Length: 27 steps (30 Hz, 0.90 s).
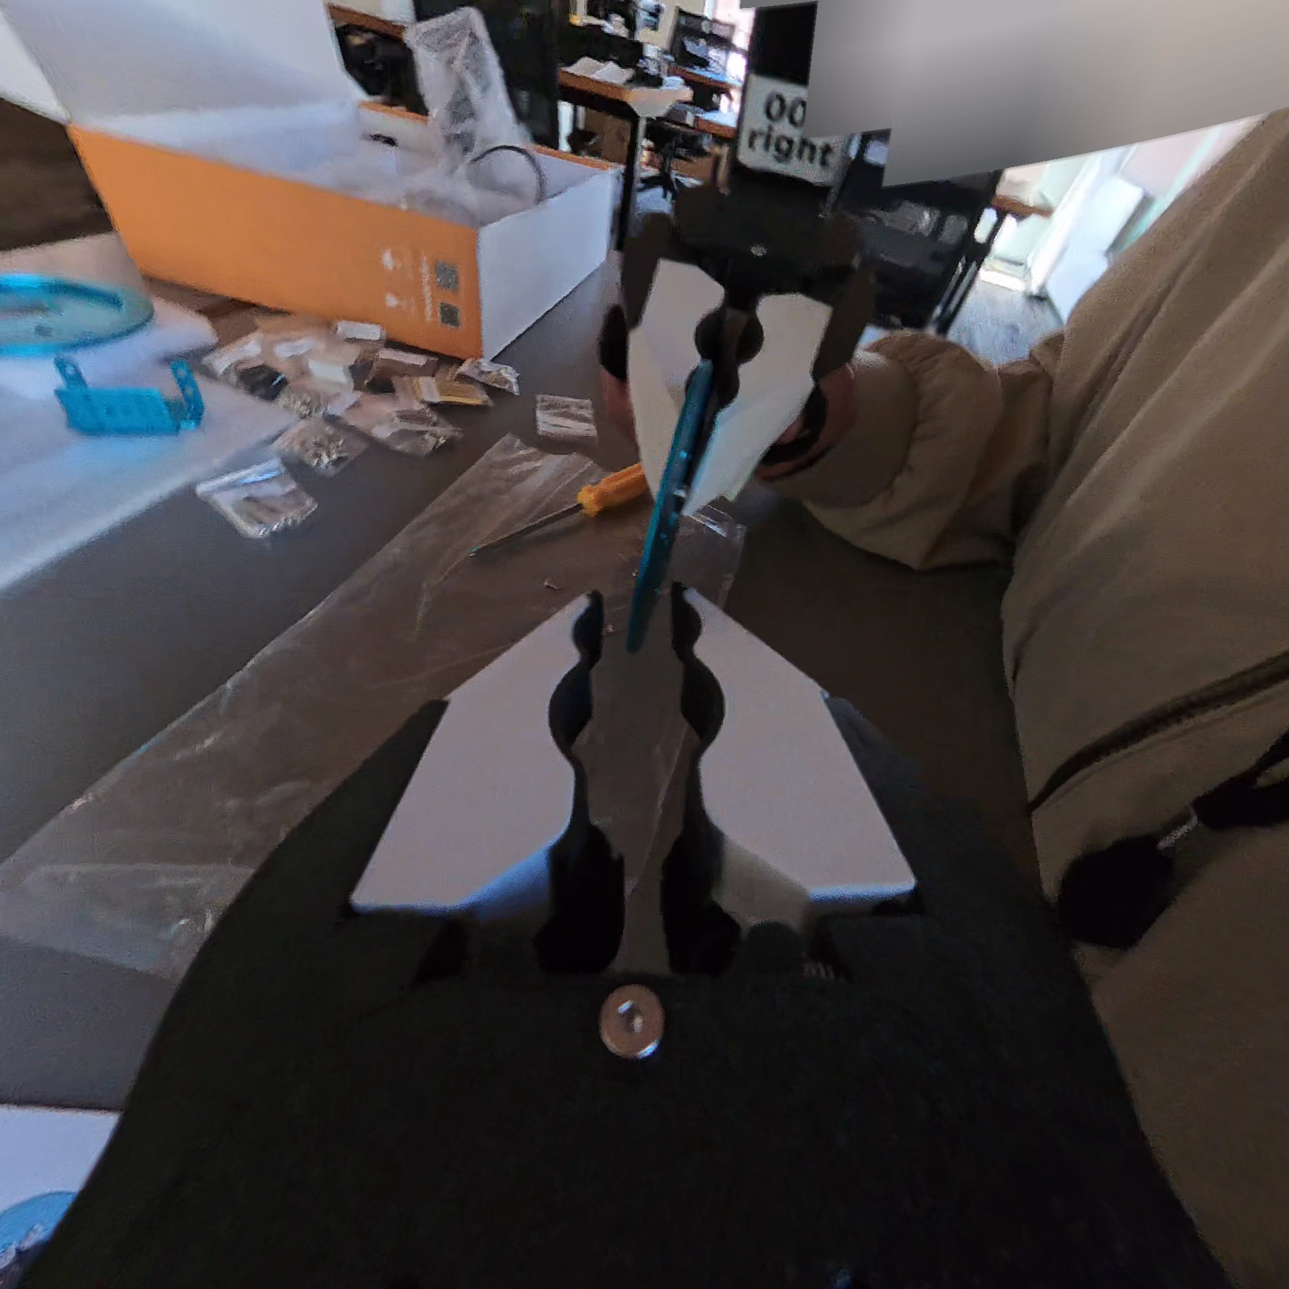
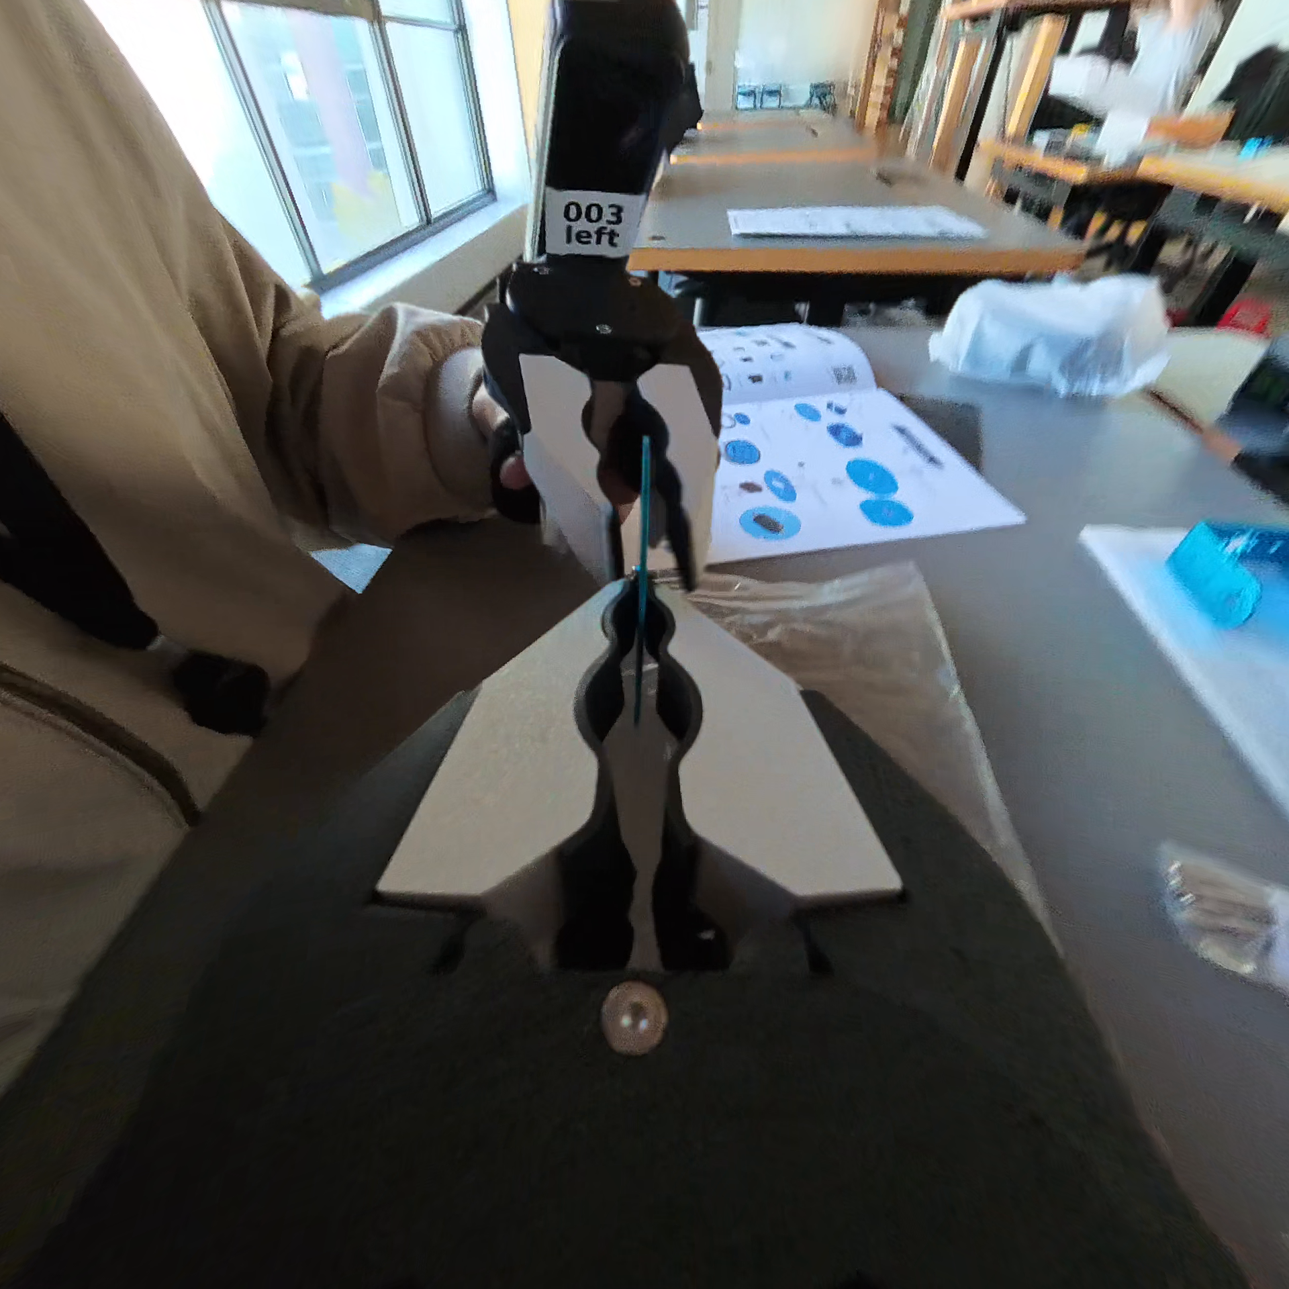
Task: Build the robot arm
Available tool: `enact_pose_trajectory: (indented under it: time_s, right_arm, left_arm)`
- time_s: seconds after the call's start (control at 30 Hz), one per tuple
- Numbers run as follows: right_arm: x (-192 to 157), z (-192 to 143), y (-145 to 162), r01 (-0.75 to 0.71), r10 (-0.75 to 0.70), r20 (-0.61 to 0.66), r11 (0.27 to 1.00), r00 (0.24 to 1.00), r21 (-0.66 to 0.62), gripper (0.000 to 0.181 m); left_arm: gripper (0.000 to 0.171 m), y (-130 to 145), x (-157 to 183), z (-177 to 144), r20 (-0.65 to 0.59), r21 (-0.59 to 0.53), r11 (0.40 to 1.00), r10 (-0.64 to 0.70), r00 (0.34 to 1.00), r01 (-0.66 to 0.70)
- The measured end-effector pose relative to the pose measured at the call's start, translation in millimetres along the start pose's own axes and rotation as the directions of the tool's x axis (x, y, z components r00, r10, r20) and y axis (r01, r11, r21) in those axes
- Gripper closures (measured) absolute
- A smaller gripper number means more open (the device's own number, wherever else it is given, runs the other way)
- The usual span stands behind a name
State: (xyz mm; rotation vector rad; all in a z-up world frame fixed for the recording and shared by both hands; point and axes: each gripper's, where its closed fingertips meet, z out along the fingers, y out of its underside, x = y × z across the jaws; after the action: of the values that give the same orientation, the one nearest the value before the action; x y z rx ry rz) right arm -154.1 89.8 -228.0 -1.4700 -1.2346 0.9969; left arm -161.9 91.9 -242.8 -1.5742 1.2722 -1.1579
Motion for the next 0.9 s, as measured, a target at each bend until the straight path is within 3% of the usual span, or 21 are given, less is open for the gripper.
enact_pose_trajectory:
  time_s: [0.13, 0.23, 0.37, 0.43, 0.5, 0.57, 0.7, 0.8, 0.9]
  right_arm:
    - [-16.0, 5.4, -4.2, 0.175, -0.174, 0.033, 0.984, 0.984, -0.028, 0.181]
    - [-20.3, 11.1, -3.0, 0.346, -0.345, 0.032, 0.933, 0.938, -0.095, 0.181]
    - [-23.9, 17.8, -14.0, 0.479, -0.481, 0.021, 0.866, 0.877, -0.147, 0.179]
    - [-26.1, 21.6, -20.8, 0.525, -0.529, 0.021, 0.835, 0.848, -0.164, 0.179]
    - [-29.9, 25.4, -27.2, 0.556, -0.559, 0.038, 0.813, 0.828, -0.174, 0.18]
    - [-33.8, 27.4, -36.5, 0.521, -0.519, 0.059, 0.837, 0.853, -0.166, 0.181]
    - [-38.7, 28.2, -43.0, 0.317, -0.298, 0.125, 0.93, 0.946, -0.186, 0.18]
    - [-42.2, 27.1, -39.7, 0.282, -0.26, 0.132, 0.94, 0.957, -0.194, 0.181]
    - [-48.1, 25.6, -38.5, 0.266, -0.241, 0.139, 0.942, 0.96, -0.204, 0.181]
  left_arm:
    - [0.166, -7.9, 21.8, -5.4, -0.012, 0.022, 0.99, 0.139, 0.99, -0.138]
    - [0.169, -6.1, 24.3, -9.9, 0.058, -0.027, 0.96, 0.279, 0.959, -0.278]
    - [0.17, -10.6, 28.2, -22.1, 0.189, -0.124, 0.82, 0.573, 0.798, -0.559]
    - [0.17, -14.7, 29.5, -29.4, 0.214, -0.178, 0.749, 0.663, 0.718, -0.638]
    - [0.17, -18.7, 31.9, -36.7, 0.205, -0.203, 0.722, 0.691, 0.693, -0.661]
    - [0.17, -25.2, 36.1, -43.1, 0.198, -0.168, 0.757, 0.653, 0.731, -0.631]
    - [0.17, -29.9, 40.9, -47.0, 0.233, -0.078, 0.864, 0.502, 0.833, -0.498]
    - [0.167, -29.4, 44.2, -45.3, 0.264, -0.01, 0.932, 0.353, 0.898, -0.364]
    - [0.165, -31.0, 49.8, -45.0, 0.281, 0.093, 0.954, 0.248, 0.927, -0.284]
